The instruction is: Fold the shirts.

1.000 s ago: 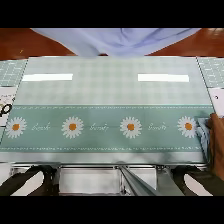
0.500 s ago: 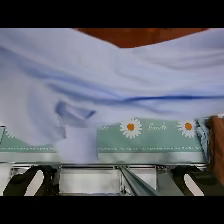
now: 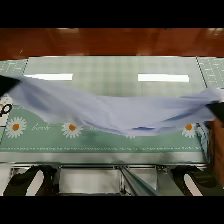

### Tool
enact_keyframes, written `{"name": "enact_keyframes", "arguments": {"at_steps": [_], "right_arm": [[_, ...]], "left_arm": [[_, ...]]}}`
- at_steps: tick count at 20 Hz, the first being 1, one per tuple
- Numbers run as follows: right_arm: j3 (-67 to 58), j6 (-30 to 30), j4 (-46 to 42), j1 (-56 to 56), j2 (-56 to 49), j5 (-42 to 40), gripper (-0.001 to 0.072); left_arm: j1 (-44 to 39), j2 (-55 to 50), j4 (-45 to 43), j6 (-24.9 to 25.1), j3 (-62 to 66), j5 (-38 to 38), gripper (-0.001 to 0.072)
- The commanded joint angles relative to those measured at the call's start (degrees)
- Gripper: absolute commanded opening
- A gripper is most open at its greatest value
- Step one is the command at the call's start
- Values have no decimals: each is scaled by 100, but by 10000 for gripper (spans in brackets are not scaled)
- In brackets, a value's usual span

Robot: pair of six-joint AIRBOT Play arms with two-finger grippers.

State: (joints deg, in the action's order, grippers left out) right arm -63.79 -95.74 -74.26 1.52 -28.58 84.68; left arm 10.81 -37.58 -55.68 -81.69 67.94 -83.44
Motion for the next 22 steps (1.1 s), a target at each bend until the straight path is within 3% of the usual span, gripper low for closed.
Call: {"name": "enact_keyframes", "arguments": {"at_steps": [1, 4, 6, 10, 12, 13, 14, 15, 19, 22], "right_arm": [[1480, -22, 173, 2, -278, -1040, 29], [1707, -20, -271, 0, -1279, -1705, 29], [1705, -24, -584, -39, -2114, -2315, 29], [1394, -87, -249, -592, -4050, -3167, 35], [1027, -63, 319, -855, -4846, -3228, 193], [822, 96, 678, -940, -5134, -3176, 326], [601, 417, 1043, -992, -5320, -3003, 417], [254, 763, 1287, -1113, -5440, -2667, 418], [-1215, 990, 1327, -1982, -5171, -1445, 417], [-1355, 1228, 1115, -2850, -4548, -1163, 416]], "left_arm": [[-153, -293, 66, 258, -1930, 1182, 20], [-153, -1193, 116, 262, -2669, 2319, 20], [-153, -1943, 446, 621, -2592, 2745, 20], [-155, -3390, 1412, 927, -2055, 3246, 20], [-160, -4035, 1910, 927, -1788, 3193, 20], [-155, -4269, 2048, 925, -1676, 3115, 53], [-155, -4450, 2109, 922, -1547, 2935, 264], [-111, -4597, 2079, 909, -1311, 2603, 497], [739, -4636, 2002, 905, 42, 1283, 507], [1499, -4247, 1961, 905, 234, 1093, 506]]}}
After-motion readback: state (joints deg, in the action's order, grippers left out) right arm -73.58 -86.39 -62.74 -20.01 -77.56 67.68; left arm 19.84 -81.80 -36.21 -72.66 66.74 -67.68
